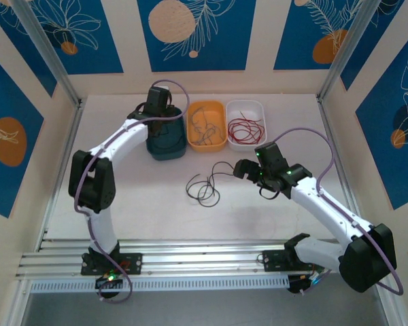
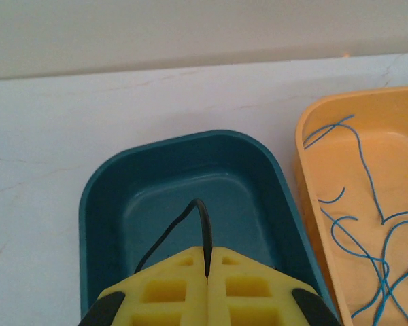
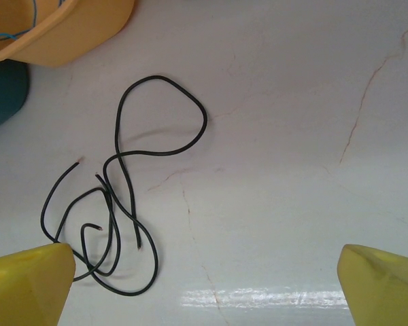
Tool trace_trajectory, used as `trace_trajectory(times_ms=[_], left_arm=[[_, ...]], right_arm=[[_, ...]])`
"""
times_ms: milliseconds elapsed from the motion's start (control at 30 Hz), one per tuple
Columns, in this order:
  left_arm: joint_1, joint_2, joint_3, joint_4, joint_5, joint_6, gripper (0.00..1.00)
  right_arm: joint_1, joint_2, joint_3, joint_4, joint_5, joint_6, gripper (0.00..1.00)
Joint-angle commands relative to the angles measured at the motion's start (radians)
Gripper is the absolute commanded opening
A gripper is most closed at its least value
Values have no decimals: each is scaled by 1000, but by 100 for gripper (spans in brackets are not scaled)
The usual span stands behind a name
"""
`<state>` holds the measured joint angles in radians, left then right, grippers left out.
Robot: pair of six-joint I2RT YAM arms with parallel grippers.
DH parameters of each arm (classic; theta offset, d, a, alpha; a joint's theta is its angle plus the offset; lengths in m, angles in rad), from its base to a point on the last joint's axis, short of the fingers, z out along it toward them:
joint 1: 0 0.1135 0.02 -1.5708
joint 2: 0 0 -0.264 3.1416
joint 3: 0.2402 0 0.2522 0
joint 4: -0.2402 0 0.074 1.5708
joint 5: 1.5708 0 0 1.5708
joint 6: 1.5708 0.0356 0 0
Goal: Untangle the cables
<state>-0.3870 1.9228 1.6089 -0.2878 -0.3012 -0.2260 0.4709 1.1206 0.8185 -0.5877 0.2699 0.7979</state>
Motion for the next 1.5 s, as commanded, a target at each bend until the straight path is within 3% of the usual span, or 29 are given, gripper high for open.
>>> trace_trajectory(times_ms=[0, 367, 667, 800, 1133, 1467], left_arm=[[8, 52, 75, -73, -23, -29, 0], [4, 252, 255, -275, -169, -5, 0], [-5, 348, 306, -296, -133, -16, 0], [-6, 383, 322, -303, -65, -35, 4], [-6, 354, 322, -298, 28, -61, 42], [-6, 192, 261, -298, 11, -65, 66]], right_arm=[[2, 14, 19, -14, -5, 13, 99], [3, 23, 22, -14, -9, 13, 99], [6, 29, 26, -19, -11, 22, 99], [9, 25, 27, -29, -8, 22, 99], [9, 16, 38, -46, -1, 18, 99], [20, 8, 49, -54, 7, 9, 99]])
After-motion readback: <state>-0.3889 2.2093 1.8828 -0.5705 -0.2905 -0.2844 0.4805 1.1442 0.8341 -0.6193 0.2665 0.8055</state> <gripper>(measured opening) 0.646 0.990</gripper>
